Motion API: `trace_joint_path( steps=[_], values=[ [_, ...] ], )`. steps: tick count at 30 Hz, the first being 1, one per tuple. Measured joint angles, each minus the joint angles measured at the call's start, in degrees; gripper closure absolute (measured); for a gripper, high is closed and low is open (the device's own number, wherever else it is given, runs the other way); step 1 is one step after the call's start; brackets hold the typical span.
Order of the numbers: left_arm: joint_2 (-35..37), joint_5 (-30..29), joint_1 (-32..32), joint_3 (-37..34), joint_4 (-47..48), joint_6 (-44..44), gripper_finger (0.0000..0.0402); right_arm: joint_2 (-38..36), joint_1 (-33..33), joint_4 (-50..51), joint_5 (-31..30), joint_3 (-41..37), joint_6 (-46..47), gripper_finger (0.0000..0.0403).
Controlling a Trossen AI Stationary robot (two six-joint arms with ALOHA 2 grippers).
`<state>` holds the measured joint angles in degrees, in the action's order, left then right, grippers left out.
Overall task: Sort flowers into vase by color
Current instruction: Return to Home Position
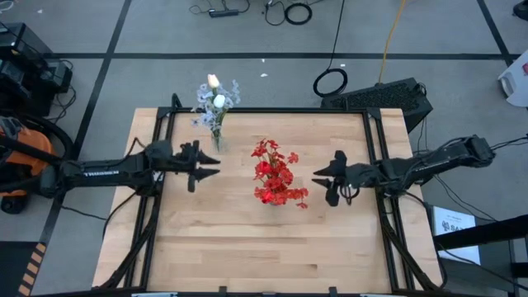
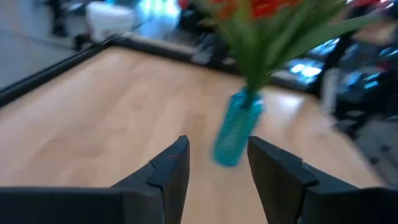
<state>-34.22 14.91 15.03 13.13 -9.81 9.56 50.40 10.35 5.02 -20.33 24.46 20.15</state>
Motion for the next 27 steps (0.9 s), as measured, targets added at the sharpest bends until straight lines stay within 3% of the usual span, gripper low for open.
trace_joint_path(
  steps=[3,6,9,12,19,24,27],
  values=[
    [2.52,-3.42,-5.0,-3.69,-6.48,3.85,0.0233,-4.55,-2.38,-0.46,3.1,-2.58,-0.62,0.0293],
    [3.28,-16.02,-12.03,-4.47,-7.31,5.49,0.0233,-8.49,-4.71,-0.39,6.71,-4.49,-2.05,0.0293],
    [3.21,-26.13,-18.55,-4.56,-7.38,2.36,0.0233,-11.56,-6.73,-0.5,8.34,-5.74,-4.01,0.0293],
    [4.06,-30.09,-22.49,-4.58,-6.86,-1.48,0.0233,-14.52,-7.95,-0.42,10.1,-6.9,-5.17,0.0293],
    [11.04,-30.67,-24.14,-5.96,-4.35,-3.92,0.0233,-24.46,-8.15,-0.17,13.04,-10.29,-5.65,0.0293],
    [14.9,-19.65,-23.26,-12.35,-14.6,-1.01,0.0234,-29.9,-7.77,-0.19,16.19,-13.21,-1.98,0.0293],
    [14.96,-18.84,-22.71,-12.72,-11.44,-0.72,0.0234,-31.08,-7.59,-0.18,15.54,-15.35,-1.62,0.0293]
  ],
)
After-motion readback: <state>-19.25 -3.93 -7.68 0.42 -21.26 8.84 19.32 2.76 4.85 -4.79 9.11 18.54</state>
